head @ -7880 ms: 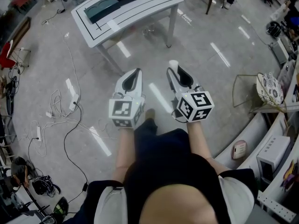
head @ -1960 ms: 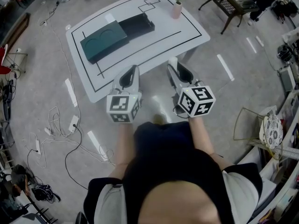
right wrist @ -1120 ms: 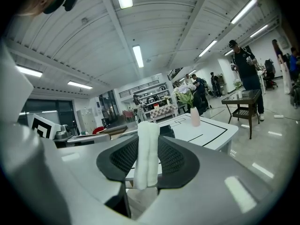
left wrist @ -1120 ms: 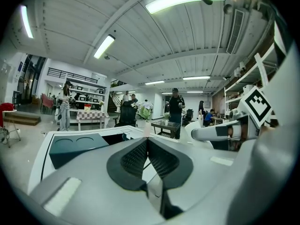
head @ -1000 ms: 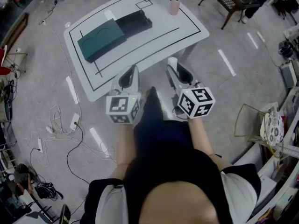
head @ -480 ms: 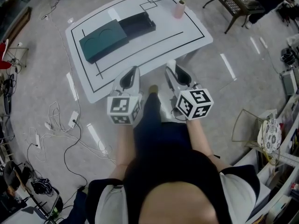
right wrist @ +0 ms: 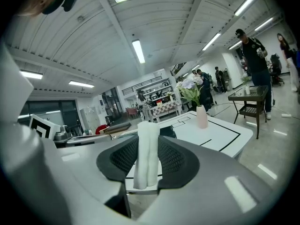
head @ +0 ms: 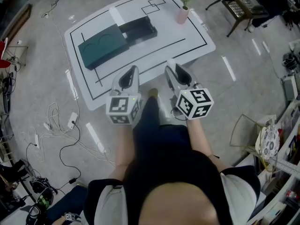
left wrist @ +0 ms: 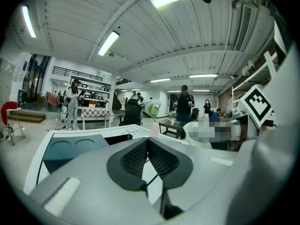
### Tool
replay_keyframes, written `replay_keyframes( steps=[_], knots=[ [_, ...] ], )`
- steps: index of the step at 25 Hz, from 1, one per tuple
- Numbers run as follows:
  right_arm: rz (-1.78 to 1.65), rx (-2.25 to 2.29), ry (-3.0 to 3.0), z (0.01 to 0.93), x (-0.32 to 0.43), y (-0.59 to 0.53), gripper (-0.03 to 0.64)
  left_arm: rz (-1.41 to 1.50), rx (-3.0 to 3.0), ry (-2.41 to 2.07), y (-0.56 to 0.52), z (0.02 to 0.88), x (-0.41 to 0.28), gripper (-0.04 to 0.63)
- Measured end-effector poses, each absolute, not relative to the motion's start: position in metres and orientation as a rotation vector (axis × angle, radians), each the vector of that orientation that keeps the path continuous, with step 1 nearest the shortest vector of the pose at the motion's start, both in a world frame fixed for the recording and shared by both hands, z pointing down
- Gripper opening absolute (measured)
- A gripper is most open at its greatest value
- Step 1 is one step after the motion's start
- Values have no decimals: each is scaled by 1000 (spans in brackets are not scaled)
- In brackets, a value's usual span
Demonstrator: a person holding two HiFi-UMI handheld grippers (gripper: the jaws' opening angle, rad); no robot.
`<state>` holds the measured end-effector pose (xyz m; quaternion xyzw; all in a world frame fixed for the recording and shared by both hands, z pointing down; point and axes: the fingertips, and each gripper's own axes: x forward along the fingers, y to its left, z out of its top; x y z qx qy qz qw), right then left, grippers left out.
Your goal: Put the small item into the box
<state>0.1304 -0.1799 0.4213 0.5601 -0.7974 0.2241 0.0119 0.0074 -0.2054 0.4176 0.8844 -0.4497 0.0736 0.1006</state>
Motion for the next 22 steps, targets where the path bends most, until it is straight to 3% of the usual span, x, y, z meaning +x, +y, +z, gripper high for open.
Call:
replay_keyframes(
  steps=[22],
  knots=[
    [714, 1659, -2502, 421, 129, -298, 126, 226, 2575, -1389, -317, 411, 5, 11]
  ],
)
